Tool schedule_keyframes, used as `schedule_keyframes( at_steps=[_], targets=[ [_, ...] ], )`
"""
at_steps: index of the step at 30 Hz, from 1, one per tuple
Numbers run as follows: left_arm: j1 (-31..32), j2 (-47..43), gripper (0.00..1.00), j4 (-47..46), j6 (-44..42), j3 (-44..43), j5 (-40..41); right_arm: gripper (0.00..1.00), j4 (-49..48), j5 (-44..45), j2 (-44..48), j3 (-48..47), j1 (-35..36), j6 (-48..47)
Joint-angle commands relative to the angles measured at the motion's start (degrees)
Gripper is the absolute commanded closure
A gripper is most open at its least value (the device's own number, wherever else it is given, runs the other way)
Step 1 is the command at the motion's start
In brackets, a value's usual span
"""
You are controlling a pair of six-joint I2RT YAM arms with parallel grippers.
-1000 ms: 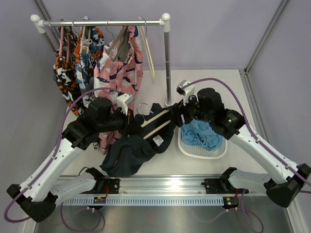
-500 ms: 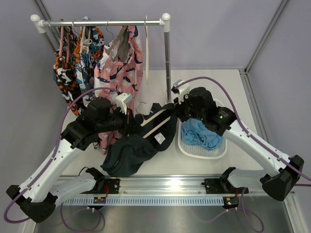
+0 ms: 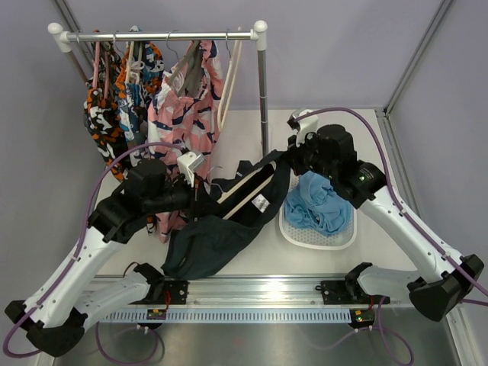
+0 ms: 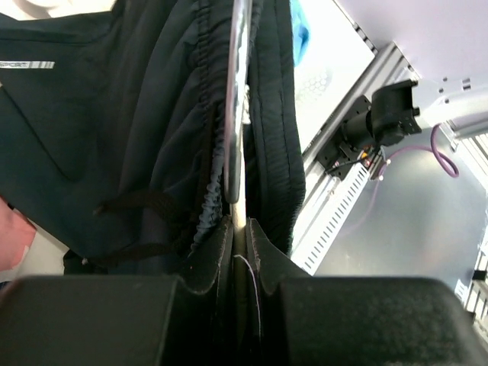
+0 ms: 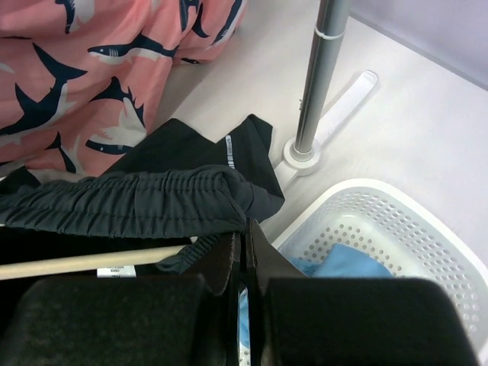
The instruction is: Remove the shorts from the hanger
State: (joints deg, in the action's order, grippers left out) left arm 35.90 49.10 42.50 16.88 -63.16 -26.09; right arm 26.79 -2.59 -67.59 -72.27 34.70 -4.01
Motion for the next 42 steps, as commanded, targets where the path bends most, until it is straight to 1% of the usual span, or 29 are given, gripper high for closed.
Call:
schedule_keyframes(
  at_steps=[1, 4, 9, 12, 13, 15, 16, 17, 18, 20, 24, 26, 29, 31, 33, 35, 37, 42],
  targets=[
    [0.31, -2.69, 1.0, 3.2, -1.94, -0.12, -6.6, 1.0, -4.02, 5.85, -1.84, -2.61, -3.76, -1.97],
    [0.31, -3.57, 1.0, 3.38, -2.73, -1.0, -7.84, 1.0, -4.37, 5.23, -3.68, -1.74, -4.2, -1.53],
    [0.31, -3.92, 1.0, 5.4, -3.79, -2.41, -7.84, 1.0, -3.94, 2.95, -5.35, -2.61, -7.71, -0.38],
    [0.31, -5.06, 1.0, 4.09, -3.44, -2.15, -6.79, 1.0, -2.27, -1.52, -5.53, -2.26, -7.98, -0.82],
    [0.31, -5.5, 1.0, 2.34, -2.57, -2.06, -6.18, 1.0, -1.66, -7.37, -5.53, -1.83, -7.98, -1.0],
    [0.31, -7.08, 1.0, -0.21, -1.33, -1.97, -4.6, 1.0, -0.42, -15.56, -4.75, 0.72, -7.98, -1.78],
    [0.31, -7.79, 1.0, -3.01, 0.15, -1.8, -3.8, 1.0, -0.16, -23.96, -4.48, 2.73, -8.07, -2.14],
    [0.31, -8.4, 1.0, -4.34, 1.04, -1.8, -2.93, 1.0, 0.37, -27.78, -4.13, 3.71, -7.98, -2.58],
    [0.31, -9.71, 1.0, -5.84, 1.83, -1.62, -1.09, 1.0, 0.46, -33.74, -3.52, 4.59, -7.98, -3.63],
    [0.31, -10.69, 1.0, -9.36, 3.68, -1.18, 0.33, 1.0, -0.06, -36.86, -2.64, 7.13, -7.98, -4.42],
    [0.31, -12.18, 1.0, -14.36, 7.1, 1.27, 4.54, 1.0, 1.07, -43.35, -0.79, 8.2, -7.72, -8.03],
    [0.31, -12.89, 1.0, -19.72, 8.6, 4.77, 5.43, 1.0, 1.86, -44.34, -0.09, 8.37, -4.83, -9.52],
    [0.31, -13.07, 1.0, -27.63, 11.76, 7.86, 6.31, 1.0, 3.35, -42.32, 0.18, 7.06, 1.4, -12.25],
    [0.31, -12.63, 1.0, -32.37, 13.43, 9.45, 6.49, 1.0, 4.85, -41.71, -1.75, 4.61, 2.82, -13.21],
    [0.31, -12.45, 1.0, -35.45, 13.88, 9.63, 8.14, 1.0, 8.36, -38.83, -4.47, 2.93, 4.85, -16.46],
    [0.31, -12.8, 1.0, -36.43, 13.53, 9.19, 9.91, 1.0, 10.12, -38.11, -5.61, 2.05, 6.08, -18.39],
    [0.31, -13.42, 1.0, -37.92, 12.56, 8.58, 12.19, 0.98, 10.3, -39.5, -5.62, 2.31, 6.52, -19.01],
    [0.31, -16.4, 1.0, -39.16, 9.93, 8.49, 16.24, 0.96, 15.31, -41.97, -5.36, 1.7, 6.7, -26.83]
  ],
)
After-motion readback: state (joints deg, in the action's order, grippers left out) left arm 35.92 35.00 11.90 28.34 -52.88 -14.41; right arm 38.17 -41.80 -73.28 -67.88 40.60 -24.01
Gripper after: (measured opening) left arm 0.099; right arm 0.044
